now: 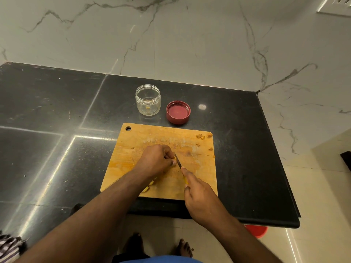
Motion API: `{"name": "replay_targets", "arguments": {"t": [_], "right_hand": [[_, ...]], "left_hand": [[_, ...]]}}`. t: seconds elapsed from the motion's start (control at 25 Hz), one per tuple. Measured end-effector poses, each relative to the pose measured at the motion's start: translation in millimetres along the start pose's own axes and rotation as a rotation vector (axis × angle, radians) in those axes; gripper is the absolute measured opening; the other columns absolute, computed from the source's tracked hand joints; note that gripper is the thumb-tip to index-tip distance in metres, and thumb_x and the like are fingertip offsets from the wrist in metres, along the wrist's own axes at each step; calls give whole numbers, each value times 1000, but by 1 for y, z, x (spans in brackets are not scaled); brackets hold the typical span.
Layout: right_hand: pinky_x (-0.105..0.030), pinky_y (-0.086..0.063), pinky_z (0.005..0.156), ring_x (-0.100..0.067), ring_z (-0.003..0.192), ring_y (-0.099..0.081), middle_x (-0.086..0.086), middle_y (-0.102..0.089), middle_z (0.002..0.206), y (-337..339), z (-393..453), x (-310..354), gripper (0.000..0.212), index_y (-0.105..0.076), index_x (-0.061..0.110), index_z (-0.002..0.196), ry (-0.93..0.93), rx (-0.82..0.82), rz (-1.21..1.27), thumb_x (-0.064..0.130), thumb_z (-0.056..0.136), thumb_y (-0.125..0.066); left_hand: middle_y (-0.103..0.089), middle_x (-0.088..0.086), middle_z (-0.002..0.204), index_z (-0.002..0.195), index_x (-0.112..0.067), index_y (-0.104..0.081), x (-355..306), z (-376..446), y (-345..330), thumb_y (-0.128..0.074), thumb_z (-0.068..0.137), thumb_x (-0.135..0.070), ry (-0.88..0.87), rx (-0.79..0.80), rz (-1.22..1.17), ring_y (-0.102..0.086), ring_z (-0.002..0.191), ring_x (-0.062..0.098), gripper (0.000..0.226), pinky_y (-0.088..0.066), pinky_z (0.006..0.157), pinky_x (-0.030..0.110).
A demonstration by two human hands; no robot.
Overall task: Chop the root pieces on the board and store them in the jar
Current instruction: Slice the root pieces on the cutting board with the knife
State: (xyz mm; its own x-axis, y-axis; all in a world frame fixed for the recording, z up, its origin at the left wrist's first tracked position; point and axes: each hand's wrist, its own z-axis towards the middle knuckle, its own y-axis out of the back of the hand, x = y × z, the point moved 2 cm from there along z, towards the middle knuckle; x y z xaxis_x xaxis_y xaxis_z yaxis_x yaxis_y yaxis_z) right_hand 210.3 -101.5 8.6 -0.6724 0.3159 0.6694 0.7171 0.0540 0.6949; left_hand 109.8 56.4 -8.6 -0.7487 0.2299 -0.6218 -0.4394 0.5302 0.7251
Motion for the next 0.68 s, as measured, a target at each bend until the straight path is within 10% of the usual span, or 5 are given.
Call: {"name": "replay_targets", "arguments": {"t": [0.4,0.68], "right_hand": [[-13,-41,72,1,95,-51,17,-50,109,-11,-37,-4,56,-14,40,154,-63,-18,39,27,104,-36],[-15,-45,77,2,92,-54,14,-51,131,5,-40,-7,54,-19,41,152,-70,-90,122,26,103,-37]], "left_hand": [[-65,-13,90,94,-29,-70,-1,-3,0,-76,89,-25,26,-5,-28,-58,85,5,9,-41,61,16],[-66,-12,95,103,-27,-72,3,-5,-3,-77,87,-25,39,-9,-35,-59,90,5,16,-45,67,17]]}}
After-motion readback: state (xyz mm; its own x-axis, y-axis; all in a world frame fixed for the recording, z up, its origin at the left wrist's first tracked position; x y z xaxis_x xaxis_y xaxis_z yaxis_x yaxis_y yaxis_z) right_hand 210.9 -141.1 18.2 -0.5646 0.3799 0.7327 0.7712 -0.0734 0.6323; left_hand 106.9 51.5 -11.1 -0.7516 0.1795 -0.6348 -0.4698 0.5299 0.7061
